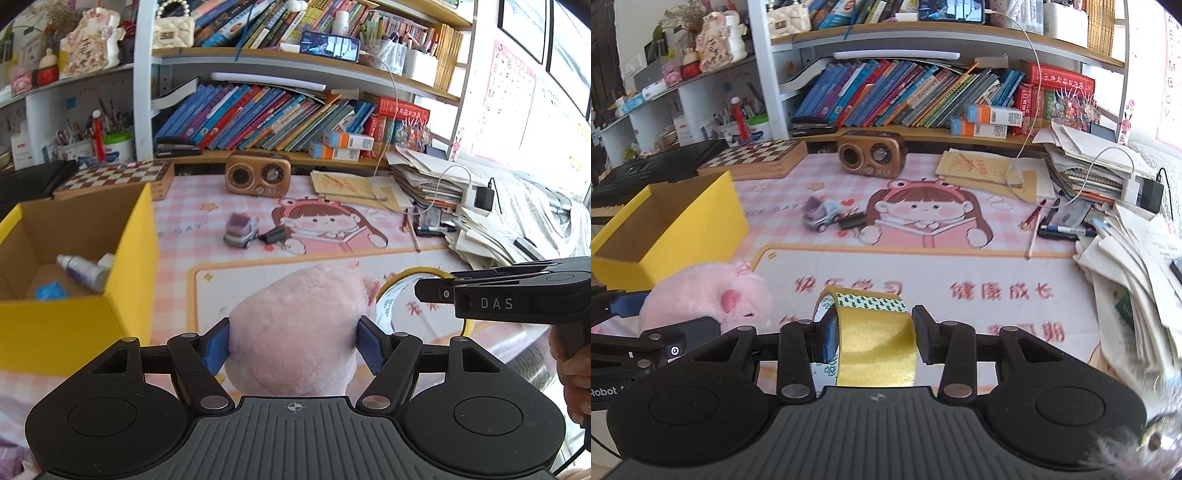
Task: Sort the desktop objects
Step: 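Lift the pig and tape roll with both grippers toward the yellow box, then carry the pig and tape roll with both grippers over the yellow box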
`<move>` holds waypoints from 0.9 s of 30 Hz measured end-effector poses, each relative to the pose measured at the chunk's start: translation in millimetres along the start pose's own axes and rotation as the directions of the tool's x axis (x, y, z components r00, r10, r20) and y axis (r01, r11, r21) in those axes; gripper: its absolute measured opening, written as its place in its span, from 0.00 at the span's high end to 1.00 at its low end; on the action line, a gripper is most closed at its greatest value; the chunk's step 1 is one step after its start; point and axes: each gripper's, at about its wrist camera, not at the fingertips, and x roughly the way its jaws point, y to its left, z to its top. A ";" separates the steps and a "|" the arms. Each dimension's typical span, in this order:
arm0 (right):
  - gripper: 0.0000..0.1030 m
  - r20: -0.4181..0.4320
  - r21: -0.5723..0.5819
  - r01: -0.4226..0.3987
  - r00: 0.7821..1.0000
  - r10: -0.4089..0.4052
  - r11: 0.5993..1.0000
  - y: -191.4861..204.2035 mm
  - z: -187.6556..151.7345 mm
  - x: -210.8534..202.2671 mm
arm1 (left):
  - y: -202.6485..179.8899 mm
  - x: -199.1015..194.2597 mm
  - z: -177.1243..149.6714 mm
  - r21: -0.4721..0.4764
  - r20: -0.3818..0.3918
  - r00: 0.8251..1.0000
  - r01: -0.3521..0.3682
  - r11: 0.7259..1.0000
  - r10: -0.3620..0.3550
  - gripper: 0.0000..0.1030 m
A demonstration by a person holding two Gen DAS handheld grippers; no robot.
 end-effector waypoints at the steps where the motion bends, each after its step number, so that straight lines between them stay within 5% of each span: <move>1: 0.64 -0.002 0.002 0.000 1.000 0.000 1.000 5.2 -3.6 -2.9 | 3.1 -5.2 -3.6 -0.001 -0.002 1.000 0.000 1.000 0.000 0.32; 16: 0.64 -0.039 0.016 -0.062 0.997 0.062 0.998 91.7 -61.0 -40.9 | 42.3 -76.1 -49.9 0.008 -0.012 1.000 -0.011 1.000 0.011 0.32; 27: 0.64 -0.062 -0.074 -0.144 0.988 0.139 0.987 153.0 -71.4 -44.8 | 86.8 -123.4 -80.7 -0.070 0.008 0.995 -0.094 0.993 0.095 0.32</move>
